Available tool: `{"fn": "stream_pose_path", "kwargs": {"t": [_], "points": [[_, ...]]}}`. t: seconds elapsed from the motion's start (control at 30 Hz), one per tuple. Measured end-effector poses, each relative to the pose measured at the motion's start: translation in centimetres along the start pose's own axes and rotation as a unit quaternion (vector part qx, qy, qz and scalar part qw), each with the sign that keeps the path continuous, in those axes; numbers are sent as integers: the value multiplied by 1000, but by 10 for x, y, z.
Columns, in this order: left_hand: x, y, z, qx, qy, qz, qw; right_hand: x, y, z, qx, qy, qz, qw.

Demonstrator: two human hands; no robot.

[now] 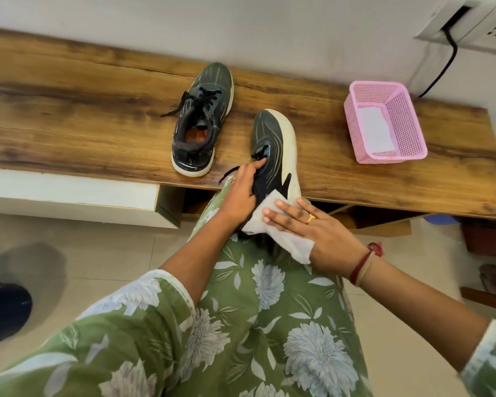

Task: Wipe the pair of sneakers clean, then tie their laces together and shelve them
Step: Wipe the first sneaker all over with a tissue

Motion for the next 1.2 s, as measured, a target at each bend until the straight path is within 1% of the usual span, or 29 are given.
{"fn": "stream_pose_path", "kwargs": {"t": [0.1, 0.2, 0.27, 0.4, 0.47, 0.53, 0.63, 0.67, 0.73, 0.77, 0.8, 0.83, 0.87, 0.9, 0.93, 0.97, 1.0, 1.03, 1.07, 1.1, 1.13, 1.17, 1.2], "points": [[-1, 1, 0, -3, 14, 25, 1000, -10, 0, -17, -11, 0, -17, 1000], [-1, 1, 0, 2, -1, 32, 999, -6, -2, -13, -11, 42, -34, 998], [-2, 1, 0, 8, 11, 42, 999, 8, -1, -6, -16, 60, -35, 997], [-2, -1, 0, -11, 8, 34, 999, -6, 0, -16, -34, 34, -66, 997], [-3, -2, 0, -21, 12, 31, 999, -10, 1, -17, -32, 51, -69, 996], [-3, -2, 1, -18, 23, 35, 999, 0, 0, -11, -35, 68, -48, 996], [-2, -2, 1, -22, 29, 39, 999, 2, 3, -15, -35, 18, -28, 999], [-2, -2, 1, -25, 31, 40, 998, -4, 6, -19, -34, 19, -38, 999], [-4, -1, 1, -19, 19, 40, 999, -15, 7, -22, -36, 49, -62, 996], [-4, 0, 2, -15, 12, 44, 999, -15, 10, -20, -46, 58, -96, 993], [-3, 0, 1, -8, 11, 52, 999, -8, 17, -17, -59, 38, -154, 986], [-2, 1, 1, -4, 15, 61, 998, 3, 28, -13, -50, -10, -248, 967], [-2, 1, 1, -3, 21, 68, 997, 17, 39, -8, -16, -87, -370, 925], [-2, 2, 1, -4, 25, 71, 997, 34, 50, -1, 44, -176, -492, 852], [-2, 2, 1, -2, 24, 66, 998, 50, 57, 7, 118, -258, -579, 765], [-3, 2, 1, 1, 22, 59, 998, 64, 52, 16, 182, -323, -632, 680], [-3, 2, 1, 2, 22, 52, 998, 73, 44, 22, 230, -365, -668, 606], [-4, 1, 0, 4, 21, 48, 999, 75, 37, 22, 248, -393, -679, 568], [-4, 1, 0, 7, 21, 45, 999, 75, 34, 18, 241, -405, -661, 584], [-3, 1, 0, 8, 19, 43, 999, 70, 32, 10, 212, -403, -625, 634], [-4, 2, 0, 7, 17, 41, 999, 61, 29, 1, 164, -378, -572, 709], [-4, 2, 0, 7, 14, 40, 999, 47, 23, -7, 113, -332, -499, 792], [-4, 2, 0, 6, 12, 41, 999, 33, 15, -11, 72, -287, -410, 863]]}}
Point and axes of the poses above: each hand's wrist, its own z-axis away from the middle knuckle, its own y-axis out of the back of the hand, x = y × z, the point moved 6 cm from there along -z, towards the middle knuckle, and after that the axes turned 13 degrees about z, right-handed, at the moved point
